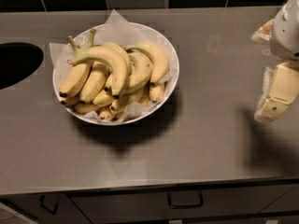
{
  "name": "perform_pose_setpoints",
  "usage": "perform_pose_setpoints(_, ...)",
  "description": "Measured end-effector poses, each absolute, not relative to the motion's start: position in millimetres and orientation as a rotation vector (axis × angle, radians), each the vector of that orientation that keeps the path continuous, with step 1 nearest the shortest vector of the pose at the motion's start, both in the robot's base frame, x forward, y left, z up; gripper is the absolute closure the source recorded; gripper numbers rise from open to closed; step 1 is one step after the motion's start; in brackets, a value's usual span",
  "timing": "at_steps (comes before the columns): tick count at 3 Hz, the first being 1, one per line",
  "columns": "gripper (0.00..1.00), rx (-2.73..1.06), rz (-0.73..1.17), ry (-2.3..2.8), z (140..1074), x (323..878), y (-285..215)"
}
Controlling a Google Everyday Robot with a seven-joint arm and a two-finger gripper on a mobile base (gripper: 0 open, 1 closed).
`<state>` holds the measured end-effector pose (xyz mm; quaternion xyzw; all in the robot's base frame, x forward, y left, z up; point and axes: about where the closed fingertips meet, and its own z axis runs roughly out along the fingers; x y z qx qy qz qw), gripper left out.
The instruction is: Pick banana from white bowl
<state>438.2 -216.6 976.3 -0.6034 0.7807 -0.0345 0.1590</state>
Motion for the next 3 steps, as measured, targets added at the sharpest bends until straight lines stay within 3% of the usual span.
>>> perform_pose_setpoints(1, 0.0, -1.726, -0.102, 2.228, 977.3, 438.5, -215.7)
perform_pose_setpoints(3, 0.0, -2.033, -0.068, 1.978, 983.4, 463.7, -110.5)
